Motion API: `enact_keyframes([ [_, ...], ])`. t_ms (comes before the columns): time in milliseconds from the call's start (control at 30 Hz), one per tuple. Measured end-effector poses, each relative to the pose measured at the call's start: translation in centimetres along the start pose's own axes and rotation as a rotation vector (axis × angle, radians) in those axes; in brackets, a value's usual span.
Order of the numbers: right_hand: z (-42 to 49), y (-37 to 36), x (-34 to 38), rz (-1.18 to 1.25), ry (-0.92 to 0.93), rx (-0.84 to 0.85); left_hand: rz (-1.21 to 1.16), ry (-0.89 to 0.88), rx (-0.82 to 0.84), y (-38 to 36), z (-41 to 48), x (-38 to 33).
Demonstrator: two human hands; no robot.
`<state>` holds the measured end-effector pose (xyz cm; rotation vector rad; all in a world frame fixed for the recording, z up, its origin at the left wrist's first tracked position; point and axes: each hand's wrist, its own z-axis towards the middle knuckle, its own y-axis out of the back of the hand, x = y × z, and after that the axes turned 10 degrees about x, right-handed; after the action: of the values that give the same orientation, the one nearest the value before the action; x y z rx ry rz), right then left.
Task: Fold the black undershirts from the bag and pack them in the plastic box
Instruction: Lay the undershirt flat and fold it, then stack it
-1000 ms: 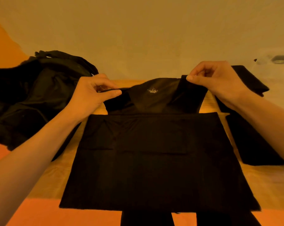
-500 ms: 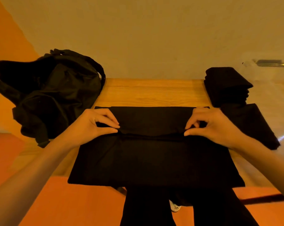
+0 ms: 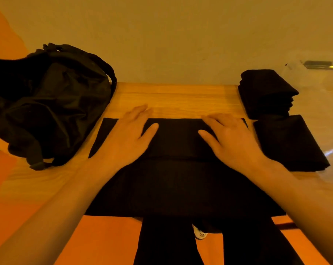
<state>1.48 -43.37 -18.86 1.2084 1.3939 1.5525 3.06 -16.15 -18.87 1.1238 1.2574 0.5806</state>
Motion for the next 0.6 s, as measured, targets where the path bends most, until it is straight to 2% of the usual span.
enact_keyframes([
  [67,1.6,-1.5,1.5,-0.03,-0.1,0.231,0.213,0.082,0.21,-1.3,1.5,-0.3],
  [133,2.2,-2.8,1.2,-0.067,-0.124,0.294,0.327,0.137,0.261,-2.3,1.9,0.8],
  [300,1.5,-3.3,-1.6,-0.099,-0.094,0.302,0.446,0.122,0.169,-3.5,1.1,3.2],
  [500,1.6,-2.7,-1.3,-0.186,-0.121,0.348,0.426,0.1,0.086,-4.0,1.2,3.1],
  [600,1.2,-3.2,-0.1,-0.201,-0.099,0.29,0.424,0.108,0.08,-4.1,1.3,3.1],
])
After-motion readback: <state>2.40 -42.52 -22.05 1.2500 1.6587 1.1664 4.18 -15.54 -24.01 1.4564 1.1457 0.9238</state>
